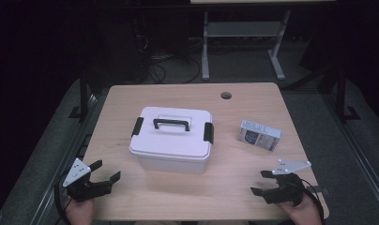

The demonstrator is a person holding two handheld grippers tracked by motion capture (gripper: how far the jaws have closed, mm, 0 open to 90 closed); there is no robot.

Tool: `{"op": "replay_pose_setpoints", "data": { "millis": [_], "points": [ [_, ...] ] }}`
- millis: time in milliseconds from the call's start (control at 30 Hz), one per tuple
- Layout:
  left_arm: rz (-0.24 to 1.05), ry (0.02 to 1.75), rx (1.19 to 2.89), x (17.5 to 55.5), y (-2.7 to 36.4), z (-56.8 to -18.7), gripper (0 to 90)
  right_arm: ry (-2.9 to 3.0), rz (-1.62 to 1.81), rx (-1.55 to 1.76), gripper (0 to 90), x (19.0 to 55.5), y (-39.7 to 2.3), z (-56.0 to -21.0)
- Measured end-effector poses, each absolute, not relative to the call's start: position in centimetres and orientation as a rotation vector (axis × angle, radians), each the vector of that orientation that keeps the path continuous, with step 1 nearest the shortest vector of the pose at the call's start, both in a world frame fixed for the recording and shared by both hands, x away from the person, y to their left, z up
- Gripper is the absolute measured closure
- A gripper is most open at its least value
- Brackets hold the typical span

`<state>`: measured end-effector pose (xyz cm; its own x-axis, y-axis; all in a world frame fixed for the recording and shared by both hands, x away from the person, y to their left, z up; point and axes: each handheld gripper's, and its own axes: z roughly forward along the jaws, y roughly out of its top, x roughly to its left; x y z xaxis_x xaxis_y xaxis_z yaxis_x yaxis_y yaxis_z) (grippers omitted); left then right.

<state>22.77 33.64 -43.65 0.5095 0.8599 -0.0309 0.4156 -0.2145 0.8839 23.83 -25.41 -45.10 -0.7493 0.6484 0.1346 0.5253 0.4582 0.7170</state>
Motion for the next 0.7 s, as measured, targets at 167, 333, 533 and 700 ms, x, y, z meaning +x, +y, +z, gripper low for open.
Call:
{"op": "replay_pose_setpoints", "data": {
  "millis": [167,333,533,700],
  "points": [
    [0.567,1.046,1.816,22.8,33.7,-43.6,13.5,2.529,1.161,1.029,22.9,23.7,-25.7,-45.0],
    [0.570,1.028,1.820,22.5,33.7,-43.5,13.5,2.554,1.144,1.013,22.9,23.5,-25.3,-44.6],
    [0.587,1.024,1.820,22.4,33.6,-43.5,13.5,2.578,1.150,0.995,22.8,23.6,-25.5,-43.8],
    [0.587,1.027,1.824,22.4,33.6,-43.6,13.5,2.648,1.077,0.976,21.8,24.1,-25.4,-42.8]
  ]
}}
